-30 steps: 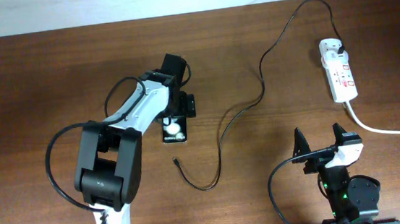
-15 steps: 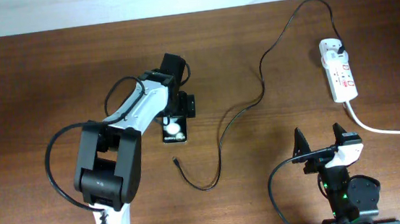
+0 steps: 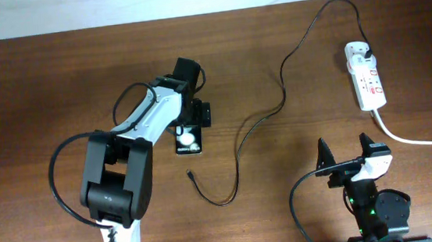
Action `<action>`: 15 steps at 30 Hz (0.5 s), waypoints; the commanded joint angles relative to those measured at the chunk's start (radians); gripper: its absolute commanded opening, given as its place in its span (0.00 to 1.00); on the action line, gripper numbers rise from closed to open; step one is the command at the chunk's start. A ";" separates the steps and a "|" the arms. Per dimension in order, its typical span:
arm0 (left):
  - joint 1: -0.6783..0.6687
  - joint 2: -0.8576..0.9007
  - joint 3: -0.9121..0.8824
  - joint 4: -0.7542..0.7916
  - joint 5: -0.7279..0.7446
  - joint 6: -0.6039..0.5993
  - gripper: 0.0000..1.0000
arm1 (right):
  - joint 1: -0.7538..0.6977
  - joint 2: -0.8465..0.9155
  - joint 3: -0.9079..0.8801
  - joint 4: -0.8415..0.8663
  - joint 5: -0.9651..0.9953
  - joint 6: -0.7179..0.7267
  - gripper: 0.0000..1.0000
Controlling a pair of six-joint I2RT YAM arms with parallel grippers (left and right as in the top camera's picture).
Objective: Plug charger to phone and switch on socket
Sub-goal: 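Lift the phone with the left gripper and tilt it upright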
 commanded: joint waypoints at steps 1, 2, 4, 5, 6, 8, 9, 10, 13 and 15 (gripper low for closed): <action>0.000 0.071 -0.013 -0.061 -0.014 0.031 0.99 | 0.006 -0.006 -0.005 -0.005 -0.002 -0.003 0.99; 0.000 0.071 0.006 -0.084 -0.014 0.031 0.99 | 0.006 -0.006 -0.005 -0.005 -0.002 -0.003 0.99; 0.001 0.071 0.021 -0.098 0.023 0.031 0.99 | 0.006 -0.006 -0.005 -0.005 -0.002 -0.003 0.99; 0.001 0.071 0.023 -0.098 0.061 0.031 0.99 | 0.006 -0.006 -0.005 -0.005 -0.002 -0.003 0.99; 0.002 0.071 0.023 -0.098 0.083 0.031 0.99 | 0.006 -0.006 -0.005 -0.005 -0.002 -0.003 0.99; 0.001 0.071 0.023 -0.099 0.084 0.031 0.99 | 0.006 -0.006 -0.005 -0.005 -0.002 -0.003 0.99; 0.000 0.071 0.023 -0.101 0.084 0.031 0.99 | 0.006 -0.006 -0.005 -0.005 -0.002 -0.003 0.99; 0.000 0.071 0.023 -0.103 0.084 0.031 0.99 | 0.006 -0.006 -0.005 -0.005 -0.002 -0.003 0.99; 0.000 0.071 0.022 -0.095 0.083 0.031 0.99 | 0.006 -0.006 -0.005 -0.005 -0.002 -0.003 0.99; 0.000 0.071 0.022 -0.086 0.083 0.031 0.99 | 0.006 -0.006 -0.005 -0.005 -0.002 -0.003 0.99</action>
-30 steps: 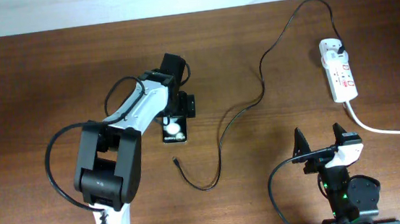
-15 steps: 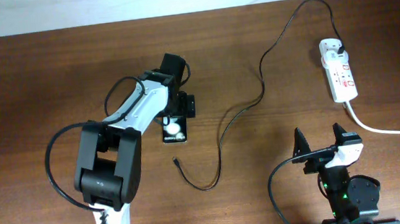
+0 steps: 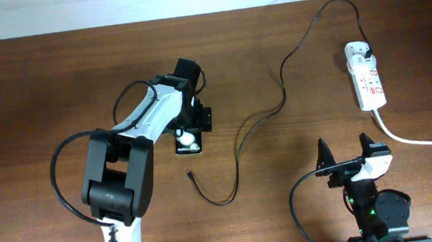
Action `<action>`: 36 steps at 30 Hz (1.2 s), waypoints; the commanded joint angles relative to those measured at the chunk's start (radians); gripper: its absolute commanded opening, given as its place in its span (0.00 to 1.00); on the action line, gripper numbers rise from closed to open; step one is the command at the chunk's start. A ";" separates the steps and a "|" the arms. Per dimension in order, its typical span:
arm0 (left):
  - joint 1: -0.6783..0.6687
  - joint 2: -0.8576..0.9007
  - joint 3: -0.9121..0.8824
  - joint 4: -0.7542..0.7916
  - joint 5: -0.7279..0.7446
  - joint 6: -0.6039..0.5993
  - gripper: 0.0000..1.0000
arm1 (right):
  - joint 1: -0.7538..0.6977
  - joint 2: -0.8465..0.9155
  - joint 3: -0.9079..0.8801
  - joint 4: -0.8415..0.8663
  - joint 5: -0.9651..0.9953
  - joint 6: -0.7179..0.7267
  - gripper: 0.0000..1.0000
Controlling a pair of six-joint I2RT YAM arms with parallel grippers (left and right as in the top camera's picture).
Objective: Plug charger to phone and switch on socket
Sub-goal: 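Lift the phone with the left gripper and tilt it upright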
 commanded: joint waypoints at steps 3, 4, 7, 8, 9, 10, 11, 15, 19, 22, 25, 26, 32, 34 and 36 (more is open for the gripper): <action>0.000 0.056 -0.012 0.014 0.041 0.011 0.99 | 0.006 -0.006 -0.005 -0.005 -0.002 -0.003 0.99; 0.000 0.056 -0.012 0.018 0.063 0.011 0.99 | 0.006 -0.006 -0.005 -0.005 -0.002 -0.003 0.99; 0.000 0.056 -0.012 0.022 0.074 0.011 0.99 | 0.006 -0.006 -0.005 -0.005 -0.002 -0.003 0.99; 0.000 0.056 -0.012 0.022 0.074 0.012 0.99 | 0.006 -0.006 -0.005 -0.005 -0.002 -0.003 0.99; 0.000 0.056 -0.012 0.022 0.075 0.012 0.99 | 0.006 -0.006 -0.005 -0.005 -0.002 -0.003 0.99; 0.000 0.056 -0.012 0.021 0.075 0.011 0.99 | 0.006 -0.006 -0.005 -0.005 -0.002 -0.003 0.99; 0.000 0.056 -0.012 0.022 0.074 0.011 0.99 | 0.006 -0.006 -0.005 -0.005 -0.002 -0.003 0.99; 0.000 0.056 -0.012 0.021 0.071 0.011 0.92 | 0.006 -0.006 -0.005 -0.005 -0.002 -0.003 0.99; 0.000 0.056 -0.012 0.021 0.072 0.011 0.90 | 0.006 -0.006 -0.005 -0.005 -0.002 -0.003 0.99; 0.000 0.056 -0.012 0.020 0.072 0.011 0.84 | 0.006 -0.006 -0.005 -0.005 -0.002 -0.003 0.99; 0.000 0.056 -0.012 0.021 0.072 0.011 0.85 | 0.006 -0.006 -0.005 -0.005 -0.002 -0.003 0.99; 0.000 0.056 -0.012 0.021 0.072 0.011 0.85 | 0.006 -0.006 -0.005 -0.005 -0.002 -0.003 0.99; 0.000 0.056 -0.012 0.026 0.072 0.011 0.92 | 0.006 -0.006 -0.005 -0.005 -0.002 -0.003 0.99; 0.000 0.056 -0.012 0.029 0.071 0.011 0.92 | 0.006 -0.006 -0.005 -0.005 -0.002 -0.003 0.99; 0.000 0.056 -0.012 0.028 0.071 0.011 0.88 | 0.006 -0.006 -0.005 -0.005 -0.002 -0.003 0.99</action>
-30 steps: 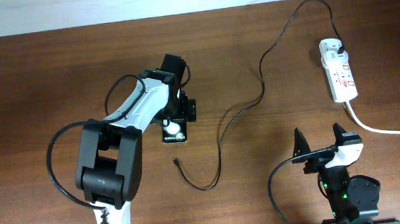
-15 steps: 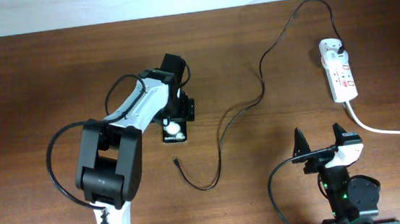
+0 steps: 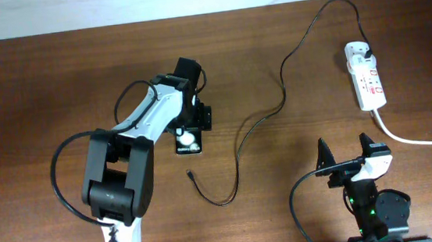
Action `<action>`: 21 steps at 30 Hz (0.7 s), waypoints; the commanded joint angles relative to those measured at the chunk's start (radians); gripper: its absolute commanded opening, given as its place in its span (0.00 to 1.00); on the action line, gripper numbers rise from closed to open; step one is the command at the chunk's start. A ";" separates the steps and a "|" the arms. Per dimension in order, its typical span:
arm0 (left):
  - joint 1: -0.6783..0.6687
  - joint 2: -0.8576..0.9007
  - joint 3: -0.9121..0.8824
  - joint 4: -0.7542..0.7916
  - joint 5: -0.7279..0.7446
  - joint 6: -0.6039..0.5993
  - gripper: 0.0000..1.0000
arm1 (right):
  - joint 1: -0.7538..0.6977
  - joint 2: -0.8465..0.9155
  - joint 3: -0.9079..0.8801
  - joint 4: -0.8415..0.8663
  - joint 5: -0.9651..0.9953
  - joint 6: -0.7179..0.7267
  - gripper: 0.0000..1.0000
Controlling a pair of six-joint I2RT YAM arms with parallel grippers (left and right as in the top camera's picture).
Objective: Plug charger to phone and switch on socket
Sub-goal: 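Lift the phone with the left gripper and tilt it upright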
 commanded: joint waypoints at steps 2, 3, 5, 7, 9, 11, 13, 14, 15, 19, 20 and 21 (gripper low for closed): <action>0.001 0.056 -0.014 0.009 0.053 0.004 0.86 | 0.006 -0.006 -0.005 -0.005 -0.002 -0.003 0.99; 0.001 0.056 -0.014 0.009 0.053 0.004 0.84 | 0.006 -0.006 -0.005 -0.005 -0.002 -0.003 0.99; 0.001 0.056 -0.014 0.009 0.053 0.004 0.84 | 0.006 -0.006 -0.005 -0.005 -0.002 -0.003 0.98; 0.001 0.056 -0.014 0.010 0.053 0.004 0.84 | 0.006 -0.006 -0.005 -0.005 -0.002 -0.003 0.99; 0.001 0.056 -0.014 0.010 0.053 0.004 0.84 | 0.006 -0.006 -0.005 -0.005 -0.002 -0.003 0.99; 0.001 0.056 -0.014 0.010 0.053 0.004 0.84 | 0.006 -0.006 -0.005 -0.005 -0.002 -0.003 0.99; 0.001 0.056 -0.014 0.010 0.053 0.004 0.84 | 0.006 -0.006 -0.005 -0.005 -0.002 -0.003 0.99; 0.001 0.056 -0.014 0.010 0.053 0.004 0.84 | 0.006 -0.006 -0.005 -0.005 -0.002 -0.003 0.98; 0.001 0.056 -0.014 0.010 0.053 0.004 0.84 | 0.006 -0.006 -0.005 -0.005 -0.002 -0.003 0.99; 0.001 0.056 -0.014 0.006 0.053 0.004 0.74 | 0.006 -0.006 -0.005 -0.005 -0.002 -0.003 0.99; 0.001 0.056 -0.014 0.006 0.053 0.004 0.74 | 0.006 -0.006 -0.005 -0.005 -0.002 -0.003 0.99; 0.001 0.056 -0.014 0.006 0.053 0.004 0.74 | 0.006 -0.006 -0.005 -0.005 -0.002 -0.003 0.99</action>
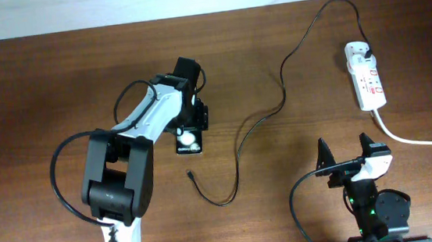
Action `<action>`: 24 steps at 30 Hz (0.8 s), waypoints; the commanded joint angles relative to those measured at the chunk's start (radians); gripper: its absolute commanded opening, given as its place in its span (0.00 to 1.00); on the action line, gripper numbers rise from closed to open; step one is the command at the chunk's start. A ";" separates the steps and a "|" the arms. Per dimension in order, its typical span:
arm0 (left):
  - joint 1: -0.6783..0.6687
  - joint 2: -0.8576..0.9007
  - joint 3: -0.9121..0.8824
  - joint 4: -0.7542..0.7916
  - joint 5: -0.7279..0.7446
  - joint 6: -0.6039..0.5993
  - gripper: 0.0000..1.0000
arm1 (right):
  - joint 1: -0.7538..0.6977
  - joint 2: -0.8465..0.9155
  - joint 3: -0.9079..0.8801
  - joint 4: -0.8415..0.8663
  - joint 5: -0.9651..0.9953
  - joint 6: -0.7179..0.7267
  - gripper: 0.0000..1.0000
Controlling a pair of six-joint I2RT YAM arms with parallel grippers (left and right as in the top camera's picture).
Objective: Plug charger to phone and switch on socket
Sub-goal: 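Lift the phone with the left gripper and tilt it upright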
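A black phone (189, 141) with a pale round mark lies left of the table's middle. My left gripper (191, 120) sits over its far end, mostly hidden under the wrist. One finger (203, 116) shows tight against the phone's right edge, so the gripper looks shut on it. The charger's loose connector (190, 173) lies just in front of the phone. Its black cable (238, 146) loops away to the white power strip (367, 80) at the far right. My right gripper (348, 155) stands open near the front edge, holding nothing.
The strip's thick white lead (414, 140) runs off the right side. The black cable arcs across the far middle of the table (41, 89). The left arm's base stands at the front left.
The visible finger of my left gripper has drawn a little closer to the phone's right edge. Phone, cable and right arm have not moved.
My left gripper stood over the phone's far end with its right finger slightly clear of the edge. It stayed there through the later moments, and the finger has closed in against the phone by now. My right arm stayed parked and open.
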 commanded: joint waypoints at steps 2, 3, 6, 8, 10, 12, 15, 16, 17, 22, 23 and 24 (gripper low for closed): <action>0.000 0.056 -0.014 0.003 0.053 0.001 0.75 | 0.006 -0.006 -0.005 -0.005 -0.002 -0.003 0.99; 0.000 0.056 -0.014 0.003 0.053 0.001 0.75 | 0.006 -0.006 -0.005 -0.005 -0.002 -0.003 0.99; 0.000 0.056 -0.014 0.002 0.053 0.001 0.69 | 0.006 -0.007 -0.005 -0.005 -0.002 -0.003 0.99; 0.000 0.053 -0.014 0.002 0.054 0.000 0.68 | 0.006 -0.006 -0.005 -0.005 -0.002 -0.003 0.99; 0.000 0.042 -0.014 -0.002 0.053 -0.003 0.64 | 0.006 -0.006 -0.005 -0.005 -0.002 -0.003 0.99; 0.000 0.031 -0.014 -0.001 0.054 -0.003 0.64 | 0.006 -0.006 -0.005 -0.005 -0.002 -0.003 0.99; 0.010 -0.008 -0.014 -0.002 0.077 -0.002 0.64 | 0.006 -0.006 -0.005 -0.005 -0.002 -0.003 0.99; 0.021 -0.027 -0.014 -0.002 0.101 -0.002 0.64 | 0.006 -0.006 -0.005 -0.005 -0.002 -0.003 0.99; 0.030 -0.040 -0.014 -0.002 0.119 -0.002 0.64 | 0.006 -0.006 -0.005 -0.005 -0.002 -0.003 0.99; 0.119 -0.060 -0.014 -0.002 0.304 0.040 0.64 | 0.006 -0.006 -0.005 -0.005 -0.002 -0.003 0.99; 0.155 -0.060 -0.014 -0.002 0.432 0.108 0.64 | 0.006 -0.006 -0.005 -0.005 -0.002 -0.003 0.99; 0.168 -0.060 -0.014 -0.003 0.480 0.138 0.64 | 0.006 -0.006 -0.005 -0.005 -0.002 -0.003 0.99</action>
